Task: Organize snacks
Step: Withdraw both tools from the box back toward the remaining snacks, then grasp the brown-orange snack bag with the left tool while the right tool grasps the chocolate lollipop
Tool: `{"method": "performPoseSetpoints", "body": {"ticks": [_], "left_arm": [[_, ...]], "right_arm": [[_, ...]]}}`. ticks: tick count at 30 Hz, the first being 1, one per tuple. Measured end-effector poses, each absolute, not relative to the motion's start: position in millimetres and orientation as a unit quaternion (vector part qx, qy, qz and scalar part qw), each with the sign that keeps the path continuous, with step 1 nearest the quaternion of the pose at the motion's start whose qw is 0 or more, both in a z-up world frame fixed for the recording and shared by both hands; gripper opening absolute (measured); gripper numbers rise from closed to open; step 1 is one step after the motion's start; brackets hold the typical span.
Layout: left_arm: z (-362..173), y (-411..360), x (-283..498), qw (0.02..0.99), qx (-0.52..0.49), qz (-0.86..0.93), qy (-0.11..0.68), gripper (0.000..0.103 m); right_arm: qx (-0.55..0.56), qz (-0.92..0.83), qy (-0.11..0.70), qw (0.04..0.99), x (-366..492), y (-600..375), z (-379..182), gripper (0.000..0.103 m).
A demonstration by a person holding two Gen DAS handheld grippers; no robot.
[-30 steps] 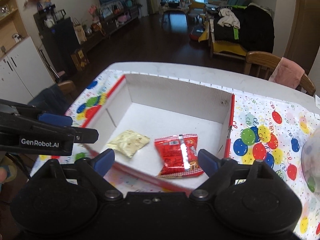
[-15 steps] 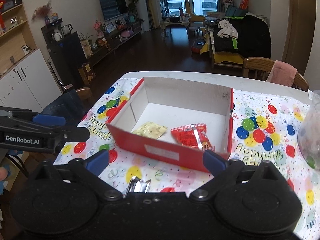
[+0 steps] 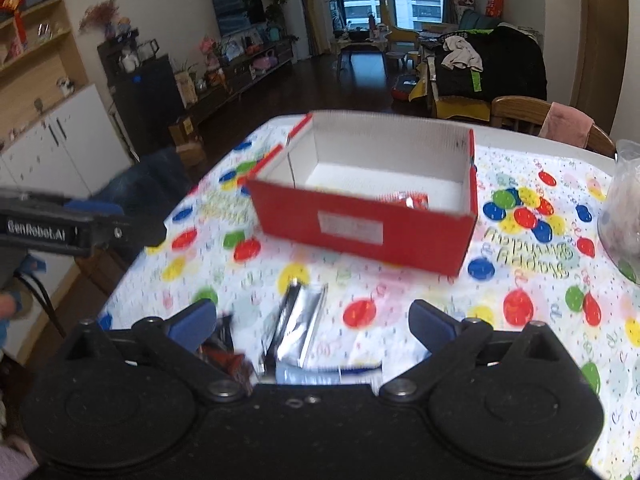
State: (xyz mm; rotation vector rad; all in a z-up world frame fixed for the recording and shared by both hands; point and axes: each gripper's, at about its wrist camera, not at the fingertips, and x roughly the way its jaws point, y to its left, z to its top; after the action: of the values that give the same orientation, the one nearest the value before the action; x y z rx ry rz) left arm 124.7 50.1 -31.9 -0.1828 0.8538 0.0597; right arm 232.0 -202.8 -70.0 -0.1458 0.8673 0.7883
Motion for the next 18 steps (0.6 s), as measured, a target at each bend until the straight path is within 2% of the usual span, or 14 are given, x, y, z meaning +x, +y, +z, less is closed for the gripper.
{"method": "performPoseSetpoints", "body": {"ticks": [6,13,18], "left_arm": [[-62.8,47.2,113.3,0.877,-0.064,-0.091,0.468,0.084],[-90.0,26.2,107.7,0.864,0.04,-0.128,0.485,0.084],[-108.3,20.5,116.8,0.845,0.081,-0.139,0.51,0.084]], "right_arm": [[-0.119,0.393,0.434,0.802,200.2,-201.8,-104.8,0.103],[-0.173,0.404,0.44,0.783,173.7,-200.0,-133.2,0.102],[-0.214,0.396,0.426,0.784,165.4,-194.2,-150.0,0.098]]}}
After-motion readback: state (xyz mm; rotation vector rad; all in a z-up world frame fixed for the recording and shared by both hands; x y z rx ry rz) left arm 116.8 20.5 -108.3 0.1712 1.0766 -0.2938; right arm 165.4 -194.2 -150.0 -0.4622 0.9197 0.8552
